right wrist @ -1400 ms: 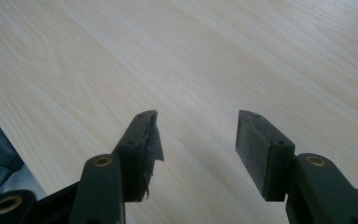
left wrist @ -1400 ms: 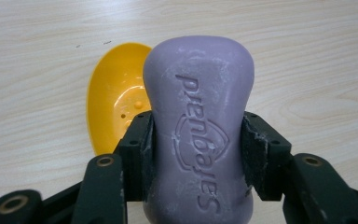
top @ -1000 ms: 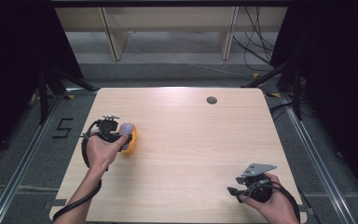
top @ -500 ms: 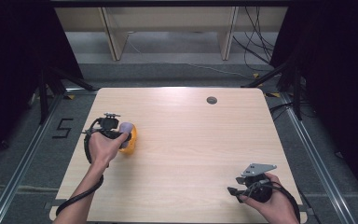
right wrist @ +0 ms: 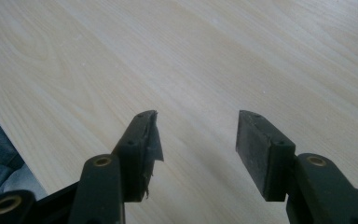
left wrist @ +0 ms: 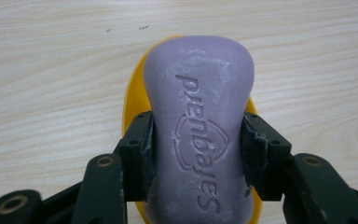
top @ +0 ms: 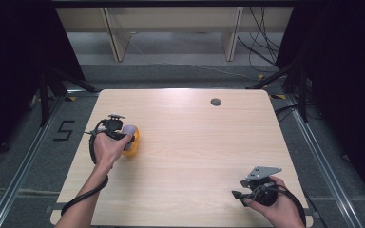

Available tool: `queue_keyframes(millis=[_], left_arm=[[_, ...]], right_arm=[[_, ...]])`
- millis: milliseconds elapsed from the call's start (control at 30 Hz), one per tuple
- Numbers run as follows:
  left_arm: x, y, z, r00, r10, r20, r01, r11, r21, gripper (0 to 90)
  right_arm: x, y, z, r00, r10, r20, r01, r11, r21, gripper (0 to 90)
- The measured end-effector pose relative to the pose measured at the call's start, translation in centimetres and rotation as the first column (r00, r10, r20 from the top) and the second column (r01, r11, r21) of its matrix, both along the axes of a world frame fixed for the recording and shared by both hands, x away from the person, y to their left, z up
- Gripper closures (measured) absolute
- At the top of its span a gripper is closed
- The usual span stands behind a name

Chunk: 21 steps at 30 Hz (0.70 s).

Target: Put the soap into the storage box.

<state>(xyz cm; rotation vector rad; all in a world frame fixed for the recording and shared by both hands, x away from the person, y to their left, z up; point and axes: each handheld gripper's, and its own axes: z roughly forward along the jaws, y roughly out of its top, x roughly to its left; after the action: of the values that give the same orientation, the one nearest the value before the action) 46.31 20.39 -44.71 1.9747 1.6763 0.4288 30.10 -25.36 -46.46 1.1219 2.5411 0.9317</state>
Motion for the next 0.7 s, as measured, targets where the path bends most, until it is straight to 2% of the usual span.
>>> queue_keyframes(millis=[200, 333, 367, 433, 533, 567, 600, 633, 700], left_arm=[[0.2, -0.2, -0.3, 1.0000, 0.002, -0.006, -0.002, 1.0000, 0.007, 49.3], [0.4, -0.3, -0.5, 0.9996, -0.001, -0.028, 0.001, 0.9999, 0.011, 49.3], [0.4, -0.3, -0.6, 0.9996, -0.007, -0.026, 0.007, 0.9999, 0.012, 49.2], [0.4, -0.5, -1.0, 1.0000, 0.001, 0.002, -0.001, 1.0000, 0.007, 49.2], [0.5, -0.6, -1.2, 0.9999, -0.004, -0.011, 0.004, 0.9998, 0.020, 49.2], [0.5, -0.7, -1.1, 0.9985, -0.001, -0.055, 0.002, 0.9995, 0.031, 49.2], [0.6, -0.8, -1.2, 0.9983, 0.002, -0.058, 0.000, 0.9996, 0.027, 49.1], [0.7, -0.7, -1.2, 0.9982, -0.018, -0.058, 0.020, 0.9992, 0.035, 49.1], [0.7, -0.7, -1.3, 0.9982, -0.017, -0.058, 0.019, 0.9992, 0.035, 49.0]], right_arm=[[0.0, 0.0, 0.0, 1.0000, 0.001, 0.001, -0.001, 1.0000, 0.000, 48.4], [0.0, 0.0, 0.0, 1.0000, 0.001, 0.001, -0.001, 1.0000, 0.000, 48.4], [0.0, 0.0, 0.0, 1.0000, 0.001, 0.001, -0.001, 1.0000, -0.001, 48.4], [0.0, 0.0, 0.0, 1.0000, 0.002, 0.003, -0.002, 1.0000, -0.002, 48.4], [0.0, 0.0, 0.0, 1.0000, 0.004, 0.004, -0.004, 1.0000, -0.003, 48.4], [0.0, 0.0, 0.0, 1.0000, 0.007, 0.004, -0.007, 1.0000, -0.002, 48.3], [0.0, 0.0, 0.0, 1.0000, 0.007, 0.004, -0.007, 1.0000, -0.002, 48.3], [-0.2, 0.1, 0.0, 0.9996, -0.021, -0.019, 0.021, 0.9998, 0.006, 48.3], [-0.2, 0.1, 0.0, 0.9995, -0.021, -0.022, 0.021, 0.9998, 0.004, 48.3]])
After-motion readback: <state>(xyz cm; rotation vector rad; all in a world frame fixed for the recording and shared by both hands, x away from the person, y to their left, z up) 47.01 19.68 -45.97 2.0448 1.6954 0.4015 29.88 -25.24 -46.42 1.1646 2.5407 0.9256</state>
